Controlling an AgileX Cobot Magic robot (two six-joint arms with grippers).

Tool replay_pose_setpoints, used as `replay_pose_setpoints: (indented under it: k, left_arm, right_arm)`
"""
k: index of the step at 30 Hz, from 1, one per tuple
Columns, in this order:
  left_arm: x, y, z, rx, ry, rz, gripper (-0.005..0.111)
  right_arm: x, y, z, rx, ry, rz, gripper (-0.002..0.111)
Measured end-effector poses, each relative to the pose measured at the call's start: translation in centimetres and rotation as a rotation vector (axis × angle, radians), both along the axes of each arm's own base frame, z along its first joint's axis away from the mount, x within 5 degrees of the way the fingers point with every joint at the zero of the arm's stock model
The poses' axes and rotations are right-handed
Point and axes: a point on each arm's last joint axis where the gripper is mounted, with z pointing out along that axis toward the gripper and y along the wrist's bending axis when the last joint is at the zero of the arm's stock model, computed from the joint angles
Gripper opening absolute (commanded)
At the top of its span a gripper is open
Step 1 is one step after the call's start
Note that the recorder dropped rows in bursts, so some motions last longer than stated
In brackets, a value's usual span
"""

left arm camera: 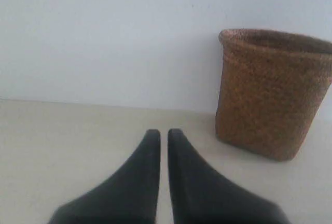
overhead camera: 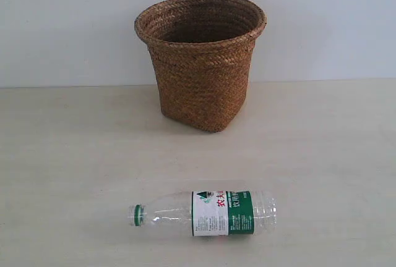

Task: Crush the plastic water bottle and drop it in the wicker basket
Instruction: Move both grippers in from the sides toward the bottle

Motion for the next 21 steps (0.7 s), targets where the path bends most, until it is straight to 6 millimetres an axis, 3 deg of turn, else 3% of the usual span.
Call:
replay_pose_setpoints:
  k: [8,14,21]
  left_arm:
    - [-0.1,0.2,1.3,-0.155,-0.124,0.013,0.004]
    - [-0.5,0.6,3.0,-0.339,-0.308,0.008,0.004]
    - [0.1,0.5,6.1,-0.368,-0.348,-0.005,0.004]
  right_arm:
    - [-0.2,-0.2,2.2,0.16,-0.235,-0.01,0.0]
    - [-0.4,-0.3,2.9,0.221,-0.293,-0.006,0.0]
    - [-0.2,-0.3,7.7,0.231,-0.352,0.0,0.0]
